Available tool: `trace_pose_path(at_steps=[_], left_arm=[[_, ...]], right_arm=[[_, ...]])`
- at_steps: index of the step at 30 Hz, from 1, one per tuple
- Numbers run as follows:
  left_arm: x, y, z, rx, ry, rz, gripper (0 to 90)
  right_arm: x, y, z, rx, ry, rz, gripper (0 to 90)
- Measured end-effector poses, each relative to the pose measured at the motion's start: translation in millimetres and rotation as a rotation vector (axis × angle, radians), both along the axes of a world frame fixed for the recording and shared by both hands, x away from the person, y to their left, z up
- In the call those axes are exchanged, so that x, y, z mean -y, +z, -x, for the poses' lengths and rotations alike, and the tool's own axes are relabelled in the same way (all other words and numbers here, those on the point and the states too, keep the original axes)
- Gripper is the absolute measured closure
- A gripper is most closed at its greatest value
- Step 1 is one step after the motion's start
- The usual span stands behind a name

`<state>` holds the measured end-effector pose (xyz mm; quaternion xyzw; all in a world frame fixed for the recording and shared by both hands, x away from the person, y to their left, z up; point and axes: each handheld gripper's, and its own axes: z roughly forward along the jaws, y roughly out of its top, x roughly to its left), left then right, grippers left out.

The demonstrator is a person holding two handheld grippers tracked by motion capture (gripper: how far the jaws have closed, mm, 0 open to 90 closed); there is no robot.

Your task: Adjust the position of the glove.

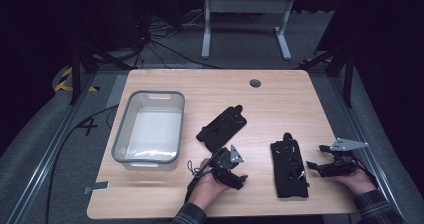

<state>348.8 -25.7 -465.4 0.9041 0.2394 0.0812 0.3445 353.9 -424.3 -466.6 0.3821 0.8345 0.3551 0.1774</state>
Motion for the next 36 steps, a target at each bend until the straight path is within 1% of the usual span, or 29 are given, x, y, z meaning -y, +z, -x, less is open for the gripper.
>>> trace_pose_path(at_steps=[1, 2, 3, 5, 6, 7, 8, 9, 11, 12, 14, 15, 16, 17, 18, 19, 21, 22, 23, 26, 27, 29, 30, 31, 34, 36], left_arm=[[-0.3, 1.4, -0.3, -0.008, 0.005, -0.003, 26.2], [-0.9, 3.6, -1.1, -0.023, 0.003, 0.002, 30.9], [-1.1, 4.8, -2.1, -0.026, 0.002, 0.005, 38.5], [-1.6, 9.0, -5.2, -0.034, 0.011, 0.006, 46.3], [-1.8, 11.3, -6.7, -0.038, 0.017, 0.002, 52.9], [-1.8, 12.9, -8.0, -0.036, 0.027, -0.001, 57.4], [-2.3, 15.7, -10.1, -0.035, 0.037, -0.014, 61.4], [-2.9, 17.8, -12.2, -0.038, 0.043, -0.023, 67.7], [-4.7, 20.1, -16.8, -0.045, 0.068, -0.014, 76.4], [-6.1, 21.6, -19.7, -0.053, 0.074, -0.005, 80.8], [-9.5, 24.1, -27.4, -0.054, 0.088, 0.000, 88.2], [-10.3, 24.4, -30.0, -0.054, 0.101, 0.004, 89.5], [-11.5, 25.2, -33.9, -0.062, 0.106, 0.005, 89.6], [-12.0, 25.9, -36.8, -0.063, 0.115, 0.000, 89.7], [-12.4, 26.9, -39.9, -0.055, 0.124, -0.004, 89.7], [-12.5, 27.8, -41.8, -0.056, 0.132, -0.001, 89.7], [-13.0, 30.3, -47.6, -0.050, 0.147, 0.012, 89.7], [-13.1, 31.8, -50.4, -0.043, 0.150, 0.004, 89.8], [-12.9, 33.2, -53.0, -0.036, 0.158, 0.006, 89.7], [-12.8, 36.8, -61.7, -0.031, 0.184, 0.027, 89.8], [-12.2, 37.2, -63.8, -0.026, 0.186, 0.024, 89.8], [-11.0, 37.1, -70.4, -0.022, 0.196, 0.035, 89.8], [-9.8, 36.1, -73.3, -0.029, 0.202, 0.045, 89.8], [-8.5, 35.1, -76.2, -0.023, 0.207, 0.041, 89.7], [-6.2, 32.3, -85.0, -0.026, 0.215, 0.029, 89.8], [-5.7, 30.2, -91.6, -0.020, 0.229, 0.029, 89.7]], right_arm=[[0.0, 0.0, 0.0, 0.000, 0.000, 0.000, 11.5], [0.0, 0.0, 0.0, 0.000, 0.000, 0.000, 11.5], [0.0, 0.0, 0.0, 0.000, 0.000, 0.000, 11.5], [0.0, 0.0, 0.0, 0.000, 0.000, 0.000, 11.5], [0.0, 0.0, 0.0, 0.000, 0.000, 0.000, 11.5], [0.0, 0.0, 0.0, 0.000, 0.000, 0.000, 11.4], [0.0, 0.0, 0.0, 0.000, 0.000, 0.000, 11.4], [0.0, 0.0, 0.0, -0.001, 0.000, 0.000, 11.4], [0.0, 0.0, 0.0, 0.000, 0.001, 0.000, 11.4], [0.0, 0.0, 0.0, 0.000, 0.001, 0.000, 11.4], [-0.1, 0.0, 0.0, -0.001, 0.002, 0.001, 11.1], [-0.1, 0.0, 0.0, -0.001, 0.003, 0.001, 11.0], [-0.1, 0.0, 0.0, -0.001, 0.004, 0.001, 10.9], [-0.2, -0.1, 0.0, -0.002, 0.005, 0.000, 10.8], [-0.2, -0.1, 0.0, -0.002, 0.007, 0.000, 10.8], [-0.3, -0.1, 0.0, -0.002, 0.006, 0.000, 10.8], [-0.3, -0.1, 0.0, -0.002, 0.006, 0.000, 10.8], [-0.2, 0.0, 0.1, -0.002, 0.006, 0.001, 10.8], [-0.3, -0.1, 0.1, -0.002, 0.007, -0.001, 10.8], [-0.2, -0.1, 0.1, -0.002, 0.010, 0.000, 10.8], [-0.3, -0.1, 0.2, -0.002, 0.011, -0.001, 10.8], [-0.4, -0.1, 0.3, -0.003, 0.014, 0.000, 10.8], [-0.4, -0.1, 0.3, -0.003, 0.014, 0.000, 10.8], [-0.4, -0.1, 0.3, -0.003, 0.014, 0.000, 10.8], [-0.4, -0.1, 0.4, -0.003, 0.016, -0.001, 10.8], [-0.4, -0.1, 0.3, -0.001, 0.019, 0.000, 10.8]])
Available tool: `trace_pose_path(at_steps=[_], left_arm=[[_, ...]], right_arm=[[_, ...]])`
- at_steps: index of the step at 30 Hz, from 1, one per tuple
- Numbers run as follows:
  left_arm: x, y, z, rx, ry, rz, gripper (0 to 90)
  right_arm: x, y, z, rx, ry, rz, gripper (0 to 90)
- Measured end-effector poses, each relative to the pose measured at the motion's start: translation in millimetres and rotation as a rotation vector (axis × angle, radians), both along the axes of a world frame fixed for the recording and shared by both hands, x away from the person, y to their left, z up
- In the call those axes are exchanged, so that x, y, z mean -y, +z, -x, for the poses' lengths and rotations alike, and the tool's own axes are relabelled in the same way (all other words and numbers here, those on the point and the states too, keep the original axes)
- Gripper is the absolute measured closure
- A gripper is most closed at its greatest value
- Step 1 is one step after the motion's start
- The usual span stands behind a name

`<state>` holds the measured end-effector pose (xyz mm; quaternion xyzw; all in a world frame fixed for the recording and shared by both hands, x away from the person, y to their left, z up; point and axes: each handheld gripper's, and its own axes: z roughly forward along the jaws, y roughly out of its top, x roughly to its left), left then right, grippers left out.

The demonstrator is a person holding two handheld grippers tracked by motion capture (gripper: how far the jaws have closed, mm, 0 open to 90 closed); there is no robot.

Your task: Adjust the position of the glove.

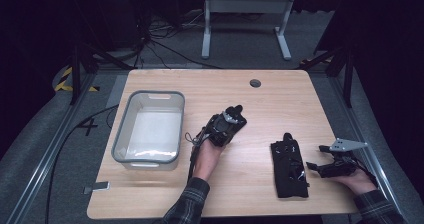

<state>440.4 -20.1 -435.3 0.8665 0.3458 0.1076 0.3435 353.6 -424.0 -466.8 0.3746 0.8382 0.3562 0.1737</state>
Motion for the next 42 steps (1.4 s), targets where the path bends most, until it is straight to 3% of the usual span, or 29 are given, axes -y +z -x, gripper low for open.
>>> trace_pose_path(at_steps=[3, 7, 14, 25, 34, 42], left_arm=[[-0.6, -3.7, -7.3, 0.002, 0.014, -0.005, 89.7], [-0.5, -15.1, -15.4, -0.028, 0.025, -0.028, 89.7], [0.5, -17.5, -15.6, -0.052, 0.005, -0.019, 89.8], [16.9, -16.6, 2.7, -0.068, -0.097, -0.024, 89.9], [31.3, -16.1, 25.3, -0.094, -0.195, -0.020, 89.9], [42.0, -16.2, 43.6, -0.114, -0.253, -0.013, 89.9]], right_arm=[[0.0, 0.0, 0.0, 0.000, 0.000, 0.000, 10.7], [0.0, 0.0, 0.0, 0.000, 0.000, 0.000, 10.8], [0.0, 0.0, 0.0, 0.000, 0.000, 0.000, 10.8], [0.0, 0.0, 0.0, 0.000, 0.000, 0.000, 10.7], [0.0, 0.0, 0.0, 0.000, 0.000, 0.000, 10.7], [0.0, 0.0, 0.0, 0.000, 0.000, 0.000, 10.7]])
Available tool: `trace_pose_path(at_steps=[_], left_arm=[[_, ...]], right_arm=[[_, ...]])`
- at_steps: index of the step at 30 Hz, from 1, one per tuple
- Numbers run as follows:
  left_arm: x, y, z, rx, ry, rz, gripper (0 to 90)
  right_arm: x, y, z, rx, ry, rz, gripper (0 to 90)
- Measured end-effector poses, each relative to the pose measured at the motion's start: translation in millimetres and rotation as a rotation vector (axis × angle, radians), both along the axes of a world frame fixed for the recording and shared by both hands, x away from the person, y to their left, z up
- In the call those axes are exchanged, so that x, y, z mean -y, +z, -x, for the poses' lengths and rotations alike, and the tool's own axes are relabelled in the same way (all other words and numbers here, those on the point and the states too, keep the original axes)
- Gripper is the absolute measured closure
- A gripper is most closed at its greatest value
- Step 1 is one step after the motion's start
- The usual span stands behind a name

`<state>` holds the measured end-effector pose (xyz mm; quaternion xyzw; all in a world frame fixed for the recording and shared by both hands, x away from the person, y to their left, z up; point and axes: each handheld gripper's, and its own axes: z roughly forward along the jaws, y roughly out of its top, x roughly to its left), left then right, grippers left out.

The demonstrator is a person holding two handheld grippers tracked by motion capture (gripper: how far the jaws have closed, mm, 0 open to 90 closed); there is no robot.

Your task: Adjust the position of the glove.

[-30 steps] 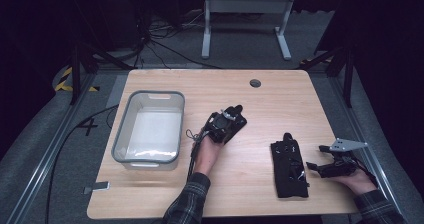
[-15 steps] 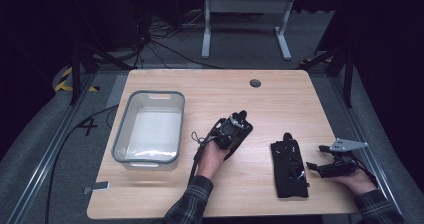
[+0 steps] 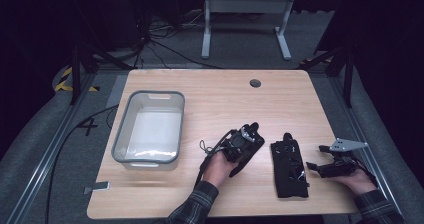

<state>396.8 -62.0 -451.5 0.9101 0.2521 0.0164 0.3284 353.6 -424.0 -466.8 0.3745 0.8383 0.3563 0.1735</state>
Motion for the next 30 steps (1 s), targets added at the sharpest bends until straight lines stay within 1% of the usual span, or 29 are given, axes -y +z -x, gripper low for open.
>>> trace_pose_path(at_steps=[6, 10, 12, 14, 15, 16, 19, 22, 23, 25, 26, 27, 30], left_arm=[[3.4, -0.3, 7.5, -0.005, -0.022, 0.004, 89.8], [3.4, 0.9, 8.5, -0.004, -0.020, 0.012, 87.8], [1.8, 4.5, 9.6, 0.006, -0.015, 0.011, 86.1], [-3.2, 11.6, 11.8, 0.014, -0.012, 0.022, 86.1], [-6.7, 15.1, 13.0, 0.024, -0.009, 0.031, 86.3], [-11.5, 18.1, 13.8, 0.035, -0.001, 0.034, 86.8], [-24.7, 21.4, 13.6, 0.040, 0.033, 0.040, 88.8], [-40.6, 21.4, 11.0, 0.037, 0.085, 0.044, 89.4], [-43.4, 21.1, 10.5, 0.038, 0.095, 0.045, 89.4], [-49.9, 20.7, 8.7, 0.048, 0.116, 0.029, 89.4], [-54.5, 19.9, 6.4, 0.047, 0.131, 0.031, 89.4], [-54.5, 19.9, 6.4, 0.047, 0.131, 0.031, 89.4], [-60.1, 17.5, 1.6, 0.044, 0.161, 0.029, 89.4]], right_arm=[[0.0, 0.0, 0.0, 0.000, 0.000, 0.000, 10.7], [0.0, 0.0, 0.0, 0.000, 0.000, 0.000, 10.8], [0.0, 0.0, 0.0, 0.000, 0.000, 0.000, 10.8], [0.0, 0.0, 0.0, 0.000, 0.000, 0.000, 10.7], [0.0, 0.0, 0.0, 0.000, 0.000, 0.000, 10.7], [0.0, 0.0, 0.0, 0.000, 0.000, 0.000, 10.7], [0.0, 0.0, 0.0, 0.000, 0.000, 0.000, 10.7], [0.0, 0.1, 0.0, -0.001, 0.000, 0.001, 10.8], [0.0, 0.0, 0.0, 0.000, 0.000, 0.000, 10.8], [0.0, 0.0, 0.0, 0.000, 0.000, 0.000, 10.7], [0.0, 0.0, 0.0, 0.000, 0.000, 0.000, 10.7], [0.0, 0.0, 0.0, 0.000, 0.000, 0.000, 10.7], [0.0, 0.0, 0.0, 0.000, 0.000, 0.000, 10.7]])
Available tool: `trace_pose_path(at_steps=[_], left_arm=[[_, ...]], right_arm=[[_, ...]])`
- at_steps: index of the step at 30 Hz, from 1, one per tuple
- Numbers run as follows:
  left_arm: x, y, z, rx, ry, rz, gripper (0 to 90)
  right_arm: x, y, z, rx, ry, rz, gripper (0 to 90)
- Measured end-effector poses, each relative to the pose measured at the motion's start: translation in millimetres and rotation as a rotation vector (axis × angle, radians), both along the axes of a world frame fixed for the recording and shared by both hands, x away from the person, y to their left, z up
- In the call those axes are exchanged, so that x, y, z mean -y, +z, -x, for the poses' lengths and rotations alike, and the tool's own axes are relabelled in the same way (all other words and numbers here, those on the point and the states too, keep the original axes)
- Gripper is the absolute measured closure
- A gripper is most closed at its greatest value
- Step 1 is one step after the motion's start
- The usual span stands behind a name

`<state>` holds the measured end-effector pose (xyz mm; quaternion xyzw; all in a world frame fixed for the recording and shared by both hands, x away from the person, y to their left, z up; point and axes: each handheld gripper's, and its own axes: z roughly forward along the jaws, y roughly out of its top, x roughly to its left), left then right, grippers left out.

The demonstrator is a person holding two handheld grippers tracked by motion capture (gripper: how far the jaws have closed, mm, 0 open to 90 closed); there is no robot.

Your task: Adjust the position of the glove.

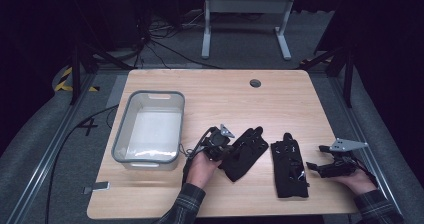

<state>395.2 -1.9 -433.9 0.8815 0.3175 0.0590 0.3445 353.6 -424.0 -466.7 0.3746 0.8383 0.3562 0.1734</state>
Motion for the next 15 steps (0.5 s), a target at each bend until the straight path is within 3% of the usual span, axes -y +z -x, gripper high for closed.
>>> trace_pose_path(at_steps=[9, 15], left_arm=[[2.1, -11.2, -7.8, -0.024, 0.004, -0.037, 89.4], [6.2, -14.6, -0.4, -0.035, -0.022, -0.059, 89.5]], right_arm=[[0.0, 0.0, 0.0, 0.000, 0.000, 0.000, 10.7], [0.0, 0.0, 0.0, 0.000, 0.000, 0.000, 10.7]])
